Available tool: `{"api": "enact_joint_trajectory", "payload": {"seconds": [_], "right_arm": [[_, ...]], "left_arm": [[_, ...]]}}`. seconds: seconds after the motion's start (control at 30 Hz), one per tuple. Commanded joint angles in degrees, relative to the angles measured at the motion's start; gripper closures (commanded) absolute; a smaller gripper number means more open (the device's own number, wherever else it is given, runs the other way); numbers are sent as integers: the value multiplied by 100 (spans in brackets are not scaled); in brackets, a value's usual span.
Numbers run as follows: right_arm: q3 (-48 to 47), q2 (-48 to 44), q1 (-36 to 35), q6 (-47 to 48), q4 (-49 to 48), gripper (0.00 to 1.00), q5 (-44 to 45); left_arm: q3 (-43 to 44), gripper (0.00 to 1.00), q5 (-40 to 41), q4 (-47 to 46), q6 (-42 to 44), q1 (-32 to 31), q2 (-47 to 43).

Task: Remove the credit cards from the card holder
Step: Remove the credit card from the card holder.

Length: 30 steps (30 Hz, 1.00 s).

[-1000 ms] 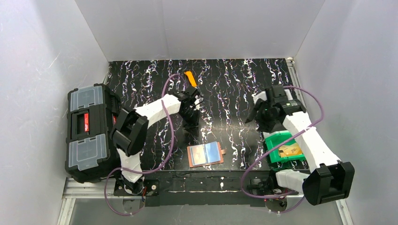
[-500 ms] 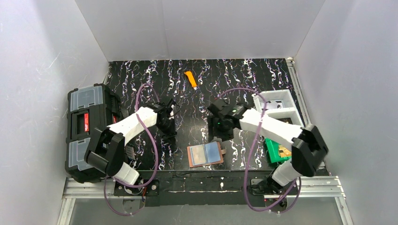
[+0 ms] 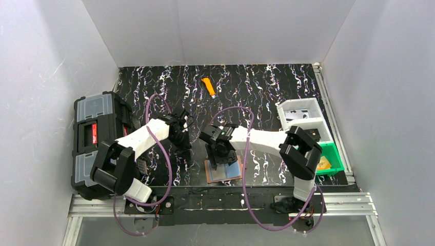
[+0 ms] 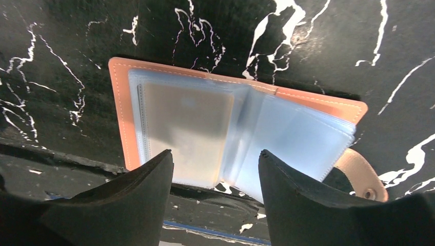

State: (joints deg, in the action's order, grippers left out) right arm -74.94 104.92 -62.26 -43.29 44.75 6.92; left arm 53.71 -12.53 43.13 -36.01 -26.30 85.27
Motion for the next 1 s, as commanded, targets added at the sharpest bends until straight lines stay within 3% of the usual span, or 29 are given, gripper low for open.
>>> {"api": "enact_joint_trajectory", "payload": {"seconds": [0.0, 0.37, 0.53, 0.67, 0.97], "right_arm": [[-249, 107, -163, 46, -67, 31, -9], [-72, 420, -234, -45, -311, 35, -254], [110, 493, -188, -127, -355, 48, -344], [460, 351, -77, -257, -611, 67, -517], [1262, 20, 245, -410, -1401, 86, -1156]], "left_arm": [[-77, 97, -132, 0, 5, 38, -241], [-212, 97, -279, -122, 11, 31, -234], [-234, 97, -387, -195, -5, -11, -196], [-189, 97, -394, -222, -37, -182, -120], [-25, 97, -539, -426, -228, -753, 228]]}}
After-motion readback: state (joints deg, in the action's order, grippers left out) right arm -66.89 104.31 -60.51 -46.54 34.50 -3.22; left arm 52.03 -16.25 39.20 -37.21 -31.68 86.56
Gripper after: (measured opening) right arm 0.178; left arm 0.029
